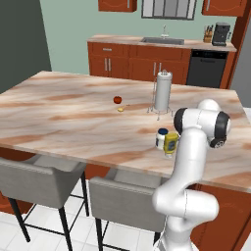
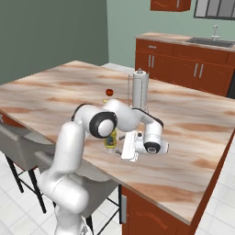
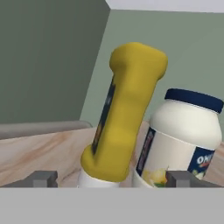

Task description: Move the mustard and mayonnaise from the cabinet to the dining counter.

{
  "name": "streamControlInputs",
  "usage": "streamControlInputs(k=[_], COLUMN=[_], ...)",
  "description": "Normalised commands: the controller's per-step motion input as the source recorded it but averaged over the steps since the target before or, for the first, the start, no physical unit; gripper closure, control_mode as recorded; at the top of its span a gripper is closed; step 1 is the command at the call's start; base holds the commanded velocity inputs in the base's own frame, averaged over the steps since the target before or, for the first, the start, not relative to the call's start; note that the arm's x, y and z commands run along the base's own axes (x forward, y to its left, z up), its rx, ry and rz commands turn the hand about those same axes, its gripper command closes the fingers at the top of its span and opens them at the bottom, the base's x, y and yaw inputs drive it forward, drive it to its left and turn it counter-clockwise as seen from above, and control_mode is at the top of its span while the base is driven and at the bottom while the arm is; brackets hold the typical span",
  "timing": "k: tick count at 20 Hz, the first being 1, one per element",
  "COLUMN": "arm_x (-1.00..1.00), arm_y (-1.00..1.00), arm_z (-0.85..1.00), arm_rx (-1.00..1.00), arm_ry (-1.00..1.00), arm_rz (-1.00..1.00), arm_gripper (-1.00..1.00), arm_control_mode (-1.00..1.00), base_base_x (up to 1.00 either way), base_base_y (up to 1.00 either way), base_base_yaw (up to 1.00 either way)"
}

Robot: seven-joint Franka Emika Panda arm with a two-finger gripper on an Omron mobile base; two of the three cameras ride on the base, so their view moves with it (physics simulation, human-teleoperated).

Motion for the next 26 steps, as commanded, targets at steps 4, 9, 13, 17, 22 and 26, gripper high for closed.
streamControlInputs(k=[4, 9, 13, 17, 22, 26], arm_x=[0.0, -0.18, -0.31, -0.31, -0.33, -0.44], arm_y=[-0.23, -0.07, 0.0, 0.0, 0.0, -0.01], arm_z=[0.01, 0.18, 0.35, 0.42, 0.54, 0.55], arm_rx=[0.0, 0.0, 0.0, 0.0, -0.01, -0.01], arm_ry=[0.0, 0.0, 0.01, 0.04, 0.15, 0.23], arm_rz=[0.0, -0.11, -0.2, -0.14, -0.02, 0.0], arm_gripper=[-1.0, -1.0, -1.0, -1.0, -1.0, -1.0], arm_control_mode=[-1.0, -1.0, -1.0, -1.0, -1.0, -1.0], base_base_x=[0.0, 0.0, 0.0, 0.0, 0.0, 0.0], base_base_y=[0.0, 0.0, 0.0, 0.0, 0.0, 0.0], base_base_yaw=[0.0, 0.0, 0.0, 0.0, 0.0, 0.0])
